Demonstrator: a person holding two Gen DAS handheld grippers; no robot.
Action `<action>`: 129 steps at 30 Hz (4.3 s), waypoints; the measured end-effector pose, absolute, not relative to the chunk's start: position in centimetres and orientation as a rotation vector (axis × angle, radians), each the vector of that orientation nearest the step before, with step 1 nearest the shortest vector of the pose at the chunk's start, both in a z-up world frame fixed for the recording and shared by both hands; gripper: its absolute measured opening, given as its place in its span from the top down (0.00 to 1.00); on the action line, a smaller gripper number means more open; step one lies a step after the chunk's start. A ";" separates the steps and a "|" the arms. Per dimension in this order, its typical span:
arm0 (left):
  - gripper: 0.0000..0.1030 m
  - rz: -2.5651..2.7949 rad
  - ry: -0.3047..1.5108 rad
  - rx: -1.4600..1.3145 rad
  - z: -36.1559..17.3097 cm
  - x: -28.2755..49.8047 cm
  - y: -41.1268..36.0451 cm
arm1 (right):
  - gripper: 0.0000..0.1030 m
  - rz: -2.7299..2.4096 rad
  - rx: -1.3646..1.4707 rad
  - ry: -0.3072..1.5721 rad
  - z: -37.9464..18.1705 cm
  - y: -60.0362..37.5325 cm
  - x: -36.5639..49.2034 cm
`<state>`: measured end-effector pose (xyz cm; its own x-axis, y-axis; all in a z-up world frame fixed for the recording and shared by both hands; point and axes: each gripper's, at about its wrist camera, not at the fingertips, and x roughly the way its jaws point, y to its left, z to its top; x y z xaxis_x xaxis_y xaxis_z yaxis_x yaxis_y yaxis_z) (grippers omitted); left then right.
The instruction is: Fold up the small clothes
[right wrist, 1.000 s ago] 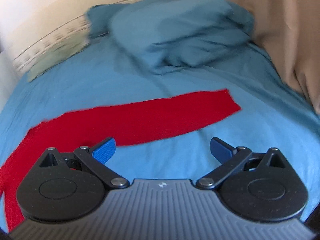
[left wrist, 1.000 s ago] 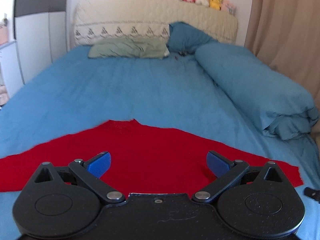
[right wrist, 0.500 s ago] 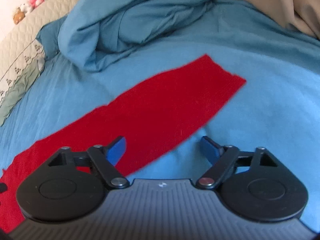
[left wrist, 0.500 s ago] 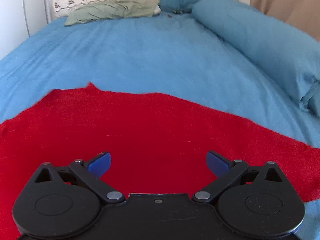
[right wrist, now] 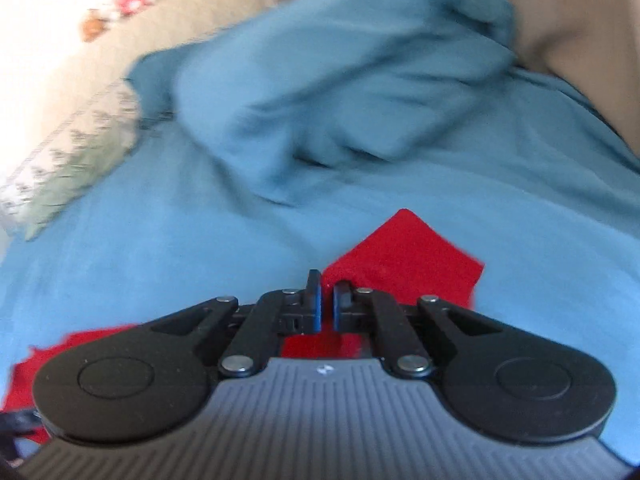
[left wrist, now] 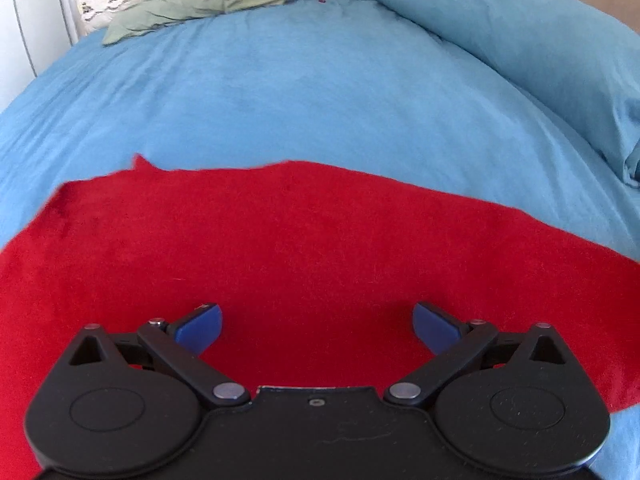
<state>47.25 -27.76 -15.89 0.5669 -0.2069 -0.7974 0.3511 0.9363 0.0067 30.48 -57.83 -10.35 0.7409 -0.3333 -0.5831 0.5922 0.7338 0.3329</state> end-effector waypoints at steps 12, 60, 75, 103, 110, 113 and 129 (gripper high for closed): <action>0.00 -0.097 0.789 0.150 -10.6 44.7 -8.1 | 0.80 0.162 0.384 0.502 -6.2 -33.4 43.5; 0.94 -0.383 0.723 0.145 -15.3 45.5 -10.9 | 0.06 -0.025 0.150 0.644 -16.0 -36.5 31.6; 0.44 -0.264 0.718 -0.336 -17.9 43.1 -0.6 | 0.06 -0.067 0.164 0.658 -16.7 -37.2 32.0; 0.92 -0.098 0.610 -0.347 -18.7 42.1 5.3 | 0.09 -0.266 0.030 0.696 -18.5 -39.7 35.8; 0.73 0.016 0.634 -0.204 -16.6 39.2 6.9 | 0.09 -0.231 -0.016 0.739 -17.5 -40.0 34.4; 0.42 -0.018 0.584 -0.119 -14.5 37.9 6.2 | 0.08 -0.174 -0.048 0.685 -15.5 -39.1 32.8; 0.24 -0.163 0.696 -0.132 -18.2 46.2 0.5 | 0.04 -0.017 0.136 0.686 -18.7 -35.7 37.8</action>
<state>46.18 0.50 -18.25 0.7553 -0.1928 -0.6264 0.1048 0.9790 -0.1749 37.82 -35.66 -18.75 0.7742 0.0295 -0.6323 0.0601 0.9910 0.1199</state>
